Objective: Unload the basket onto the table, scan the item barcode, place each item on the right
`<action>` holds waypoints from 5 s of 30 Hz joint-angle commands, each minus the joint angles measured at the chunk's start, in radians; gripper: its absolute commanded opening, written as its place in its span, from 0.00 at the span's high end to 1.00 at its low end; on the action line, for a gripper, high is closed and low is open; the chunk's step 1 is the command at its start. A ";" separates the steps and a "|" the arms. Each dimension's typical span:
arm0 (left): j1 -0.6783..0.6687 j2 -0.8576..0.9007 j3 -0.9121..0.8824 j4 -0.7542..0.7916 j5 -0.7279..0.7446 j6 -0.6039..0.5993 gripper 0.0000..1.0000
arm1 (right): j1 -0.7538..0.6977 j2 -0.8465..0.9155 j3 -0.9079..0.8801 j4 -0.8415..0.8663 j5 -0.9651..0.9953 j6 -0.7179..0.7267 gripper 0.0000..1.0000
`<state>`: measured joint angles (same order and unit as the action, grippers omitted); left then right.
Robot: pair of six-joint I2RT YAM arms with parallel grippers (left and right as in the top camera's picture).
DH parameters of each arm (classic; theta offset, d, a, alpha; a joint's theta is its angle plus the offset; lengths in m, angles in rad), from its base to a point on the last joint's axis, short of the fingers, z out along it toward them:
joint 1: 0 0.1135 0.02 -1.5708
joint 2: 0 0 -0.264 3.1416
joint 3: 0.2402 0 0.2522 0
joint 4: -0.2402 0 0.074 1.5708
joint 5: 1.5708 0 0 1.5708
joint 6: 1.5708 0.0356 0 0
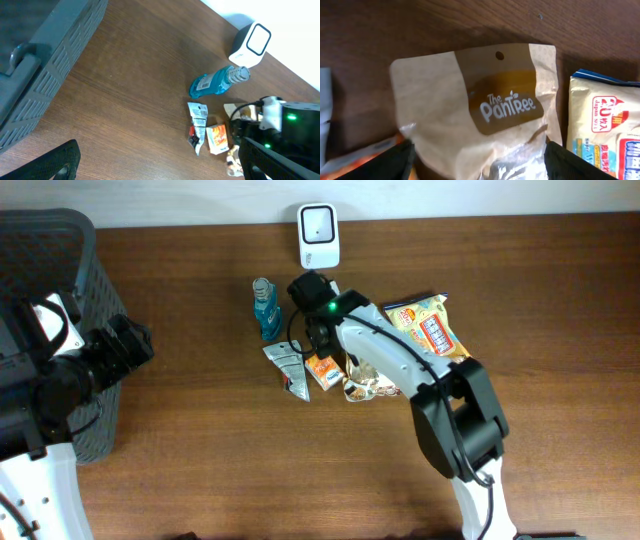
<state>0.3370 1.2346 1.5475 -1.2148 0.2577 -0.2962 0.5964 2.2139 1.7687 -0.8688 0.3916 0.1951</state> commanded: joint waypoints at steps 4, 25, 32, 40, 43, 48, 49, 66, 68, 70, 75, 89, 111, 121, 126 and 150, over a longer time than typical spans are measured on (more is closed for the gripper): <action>0.005 0.000 -0.002 -0.001 0.008 -0.010 0.01 | 0.003 0.067 -0.005 0.018 0.095 0.058 0.42; 0.005 0.000 -0.002 -0.001 0.008 -0.010 0.01 | -0.144 0.004 0.407 -0.351 -0.522 0.105 0.96; 0.005 0.000 -0.002 -0.001 0.008 -0.010 0.01 | -0.322 0.008 0.330 -0.362 -1.123 0.002 0.96; 0.005 0.000 -0.002 -0.001 0.008 -0.010 0.01 | -0.410 0.018 0.071 -0.240 -1.168 0.060 0.96; 0.005 0.000 -0.002 -0.001 0.008 -0.010 0.01 | -0.444 0.018 0.059 -0.227 -0.961 0.123 0.95; 0.005 0.000 -0.002 -0.002 0.008 -0.010 0.01 | -0.468 0.018 0.061 -0.253 -0.666 0.129 0.69; 0.005 0.000 -0.002 -0.001 0.008 -0.010 0.01 | -0.468 0.017 0.070 -0.265 -0.605 0.127 0.64; 0.005 0.000 -0.002 -0.001 0.008 -0.010 0.01 | -0.264 0.019 0.328 -0.589 -0.446 -0.179 0.02; 0.005 0.000 -0.002 -0.001 0.008 -0.010 0.01 | -0.229 0.019 0.266 -0.528 -0.437 -0.157 0.00; 0.005 0.000 -0.002 -0.001 0.008 -0.010 0.01 | -0.207 0.019 0.196 -0.463 -0.406 -0.103 0.01; 0.005 0.000 -0.002 -0.001 0.008 -0.010 0.01 | -0.200 0.019 0.048 -0.308 -0.353 -0.090 0.01; 0.005 0.000 -0.002 -0.001 0.008 -0.010 0.01 | -0.203 0.020 -0.140 -0.111 -0.406 -0.055 0.33; 0.005 0.000 -0.002 -0.001 0.008 -0.010 0.01 | -0.204 0.020 0.109 -0.184 -0.386 0.048 0.43; 0.005 0.000 -0.002 -0.001 0.008 -0.010 0.01 | -0.182 0.024 -0.111 -0.064 -0.372 0.045 0.25; 0.005 0.000 -0.002 -0.001 0.008 -0.010 0.01 | -0.182 0.035 -0.150 -0.039 -0.354 0.023 0.30; 0.005 0.000 -0.002 -0.001 0.008 -0.010 0.01 | -0.185 0.037 0.087 -0.172 -0.353 0.076 0.96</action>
<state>0.3370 1.2346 1.5471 -1.2148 0.2577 -0.2962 0.4095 2.2360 1.7798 -1.0203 0.0143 0.2657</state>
